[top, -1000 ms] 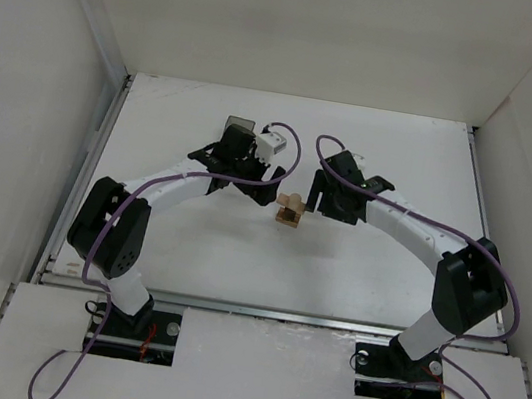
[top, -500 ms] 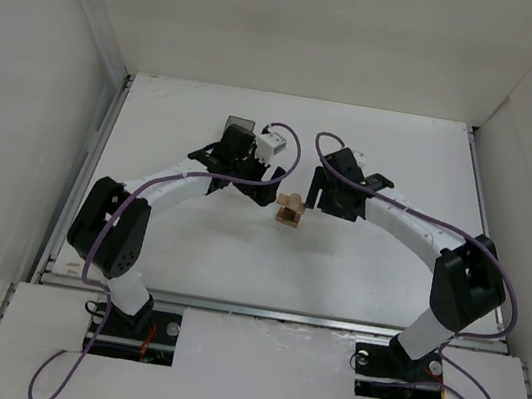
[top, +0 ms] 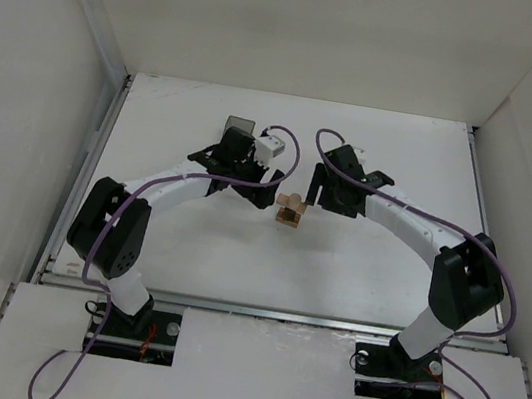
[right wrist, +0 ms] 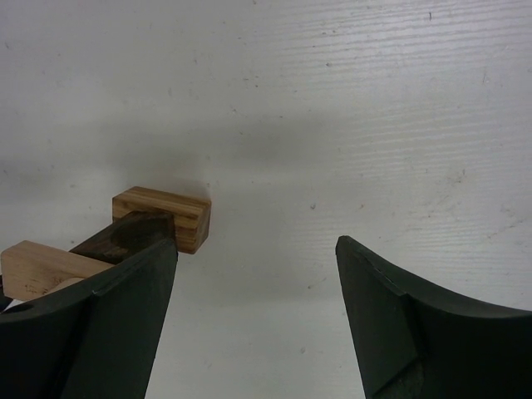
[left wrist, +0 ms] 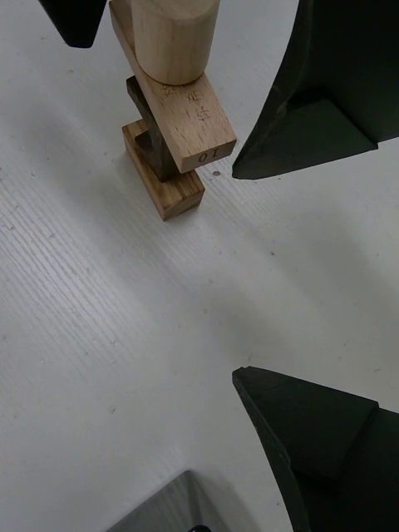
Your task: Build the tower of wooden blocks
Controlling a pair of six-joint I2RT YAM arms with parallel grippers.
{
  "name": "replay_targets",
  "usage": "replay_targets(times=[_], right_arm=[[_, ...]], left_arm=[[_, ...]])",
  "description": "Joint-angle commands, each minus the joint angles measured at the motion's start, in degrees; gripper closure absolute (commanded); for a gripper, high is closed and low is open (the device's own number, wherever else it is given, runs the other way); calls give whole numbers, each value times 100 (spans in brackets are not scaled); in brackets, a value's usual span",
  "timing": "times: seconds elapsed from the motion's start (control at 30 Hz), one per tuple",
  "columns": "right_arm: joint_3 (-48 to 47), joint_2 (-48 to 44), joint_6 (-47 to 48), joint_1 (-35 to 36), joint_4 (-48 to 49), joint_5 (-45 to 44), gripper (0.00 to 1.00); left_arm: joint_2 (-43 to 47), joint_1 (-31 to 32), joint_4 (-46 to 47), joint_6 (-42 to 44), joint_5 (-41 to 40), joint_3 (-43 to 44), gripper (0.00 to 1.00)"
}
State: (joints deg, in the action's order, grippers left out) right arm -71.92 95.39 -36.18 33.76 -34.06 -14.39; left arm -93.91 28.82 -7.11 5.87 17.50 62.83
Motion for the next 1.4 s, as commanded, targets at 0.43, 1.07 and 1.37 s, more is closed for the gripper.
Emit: replay_targets(times=[0.43, 1.07, 1.37], right_arm=[[591, -425, -73, -221, 259, 111, 19], [512, -443, -126, -221, 726, 596, 20], [284, -311, -73, -221, 673, 596, 20]], left_arm=[[373, 19, 8, -42, -378, -7, 4], [479, 19, 61, -95, -651, -113, 3], [479, 19, 61, -95, -651, -113, 2]])
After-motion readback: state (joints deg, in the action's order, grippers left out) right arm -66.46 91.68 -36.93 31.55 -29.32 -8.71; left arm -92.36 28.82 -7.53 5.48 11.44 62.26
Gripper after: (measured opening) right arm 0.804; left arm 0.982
